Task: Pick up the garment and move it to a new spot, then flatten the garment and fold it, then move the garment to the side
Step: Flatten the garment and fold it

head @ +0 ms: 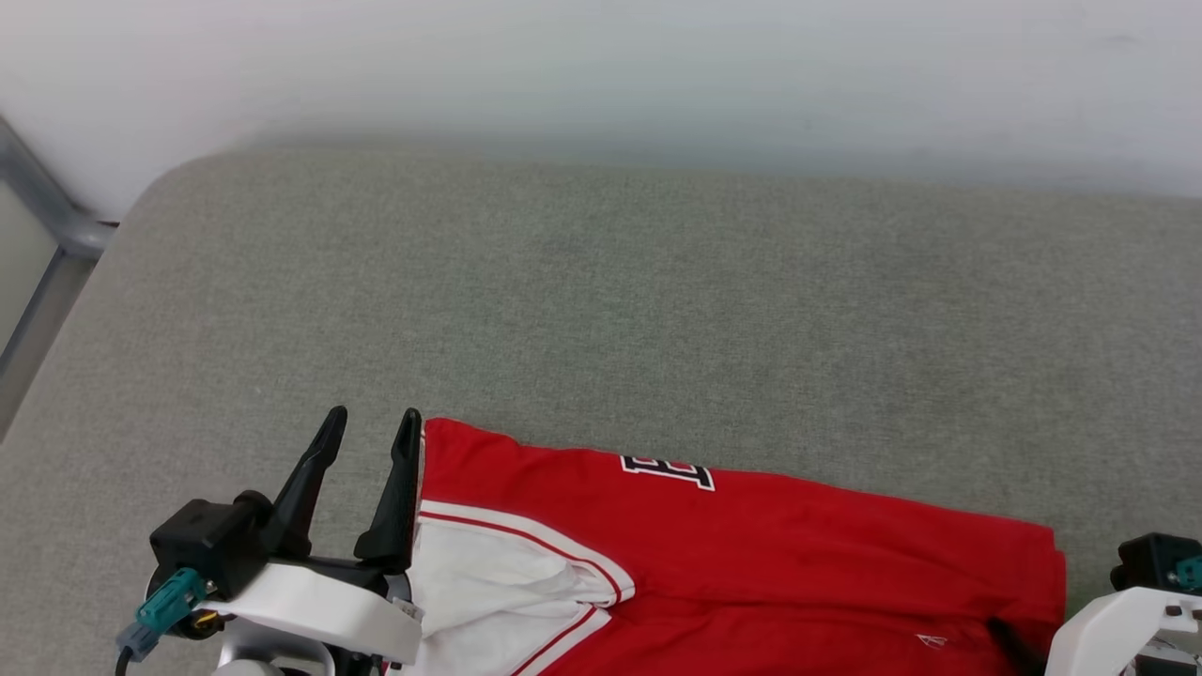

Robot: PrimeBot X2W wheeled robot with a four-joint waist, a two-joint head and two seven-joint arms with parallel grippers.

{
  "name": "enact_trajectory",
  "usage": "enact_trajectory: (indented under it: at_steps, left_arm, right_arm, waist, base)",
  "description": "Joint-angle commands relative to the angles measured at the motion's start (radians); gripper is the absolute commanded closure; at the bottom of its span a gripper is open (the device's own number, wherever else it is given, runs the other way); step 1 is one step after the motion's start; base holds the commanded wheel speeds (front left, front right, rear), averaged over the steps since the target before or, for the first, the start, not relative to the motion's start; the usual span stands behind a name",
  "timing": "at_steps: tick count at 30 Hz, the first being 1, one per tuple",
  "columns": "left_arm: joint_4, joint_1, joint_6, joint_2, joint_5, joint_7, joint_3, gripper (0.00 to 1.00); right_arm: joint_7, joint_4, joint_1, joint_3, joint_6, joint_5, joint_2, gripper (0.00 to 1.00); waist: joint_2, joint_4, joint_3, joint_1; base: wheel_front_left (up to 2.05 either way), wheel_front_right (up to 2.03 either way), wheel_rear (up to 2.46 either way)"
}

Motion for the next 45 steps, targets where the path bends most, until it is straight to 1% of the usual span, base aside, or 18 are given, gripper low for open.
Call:
enact_trajectory:
  at_steps: [1,4,5,6,7,10,15,20,24,29,31,33,35,37,40,42,45]
  left_arm:
    - [-0.002,-0.018,-0.005,-0.004,0.005,-0.004,0.003,0.0]
    - [0.003,-0.021,-0.012,-0.009,0.017,-0.005,0.003,0.0]
    - [0.005,-0.022,-0.015,-0.011,0.018,-0.005,0.004,0.0]
    - [0.008,-0.024,-0.018,-0.012,0.021,-0.005,0.006,0.0]
    - [0.01,-0.025,-0.02,-0.013,0.023,-0.006,0.007,0.0]
    - [0.019,-0.02,-0.021,-0.013,0.031,-0.006,0.01,0.0]
    - [0.031,0.001,-0.012,-0.007,0.052,-0.007,0.013,0.0]
    - [0.037,0.02,0.005,-0.002,0.066,-0.007,0.011,0.0]
    - [0.039,0.027,0.013,0.0,0.078,-0.008,0.011,0.0]
    - [0.045,0.026,0.013,-0.003,0.089,-0.008,0.013,0.0]
    - [0.047,0.026,0.014,-0.005,0.091,-0.008,0.018,0.0]
    - [0.049,0.026,0.015,-0.006,0.092,-0.008,0.02,0.0]
    - [0.05,0.026,0.015,-0.007,0.096,-0.008,0.023,0.0]
    - [0.052,0.027,0.014,-0.007,0.1,-0.008,0.026,0.0]
    - [0.054,0.027,0.012,-0.012,0.103,-0.008,0.027,0.0]
    - [0.056,0.021,0.008,-0.015,0.104,-0.008,0.025,0.0]
    - [0.06,0.006,0.0,-0.02,0.105,-0.007,0.021,0.0]
  right_arm:
    - [0.007,0.017,-0.014,0.006,0.0,0.007,0.002,0.0]
    - [0.028,0.048,-0.015,0.021,0.0,0.025,0.009,0.0]
    - [0.034,0.057,-0.018,0.027,0.0,0.035,0.012,0.4]
    - [0.037,0.062,-0.021,0.03,0.0,0.042,0.012,0.72]
    - [0.039,0.066,-0.024,0.035,0.0,0.048,0.01,1.0]
    - [0.034,0.064,-0.038,0.041,0.0,0.069,0.0,1.0]
    - [0.01,0.031,-0.059,0.053,0.0,0.08,-0.039,1.0]
    - [0.029,0.003,-0.062,0.039,-0.001,0.089,-0.064,1.0]
    - [0.039,-0.014,-0.056,-0.022,-0.001,0.086,-0.082,1.0]
    - [0.064,-0.043,-0.04,-0.152,-0.001,0.065,-0.091,1.0]
    - [0.082,-0.058,-0.041,-0.197,-0.001,0.076,-0.083,1.0]
    - [0.098,-0.065,-0.043,-0.215,-0.001,0.088,-0.073,1.0]
    - [0.139,-0.08,-0.062,-0.237,0.0,0.147,-0.036,1.0]
    - [0.199,-0.099,-0.082,-0.239,0.0,0.244,0.014,1.0]
    - [0.292,-0.127,-0.088,-0.228,0.0,0.391,0.057,1.0]
    - [0.335,-0.133,-0.097,-0.216,0.0,0.491,0.079,1.0]
    - [0.372,-0.124,-0.09,-0.184,0.0,0.619,0.09,1.0]
  waist:
    - [-0.0001,0.012,0.016,-0.0001]
    - [-0.0001,0.016,0.027,-0.0001]
    - [-0.0001,0.016,0.029,-0.0001]
    - [-0.0001,0.016,0.03,-0.0001]
    - [-0.0001,0.015,0.03,-0.0001]
    - [-0.0001,0.009,0.02,-0.0001]
    - [-0.0001,-0.01,-0.013,-0.0001]
    - [-0.0001,-0.035,-0.04,-0.0001]
    - [-0.0001,-0.049,-0.047,-0.0001]
    - [-0.0001,-0.057,-0.048,-0.0001]
    - [-0.0001,-0.06,-0.047,-0.0001]
    - [-0.0001,-0.062,-0.047,-0.0001]
    - [-0.0001,-0.064,-0.047,-0.0001]
    - [-0.0001,-0.066,-0.048,-0.0001]
    - [-0.0001,-0.065,-0.05,-0.0001]
    - [-0.0001,-0.061,-0.051,-0.0001]
    - [-0.0001,-0.049,-0.051,-0.0001]
  base:
    - [0.0,0.0,0.0]
    - [0.0,0.0,0.0]
    - [0.0,0.0,0.0]
    - [0.0,0.0,0.0]
    - [0.0,0.0,0.0]
    - [0.0,0.0,0.0]
    - [0.0,0.0,0.0]
    - [0.0,0.0,0.0]
    - [0.0,0.0,0.0]
    - [0.0,0.0,0.0]
    - [0.0,0.0,0.0]
    - [0.0,0.0,0.0]
    - [0.0,0.0,0.0]
    - [0.0,0.0,0.0]
    - [0.0,0.0,0.0]
    - [0.0,0.0,0.0]
    - [0.0,0.0,0.0]
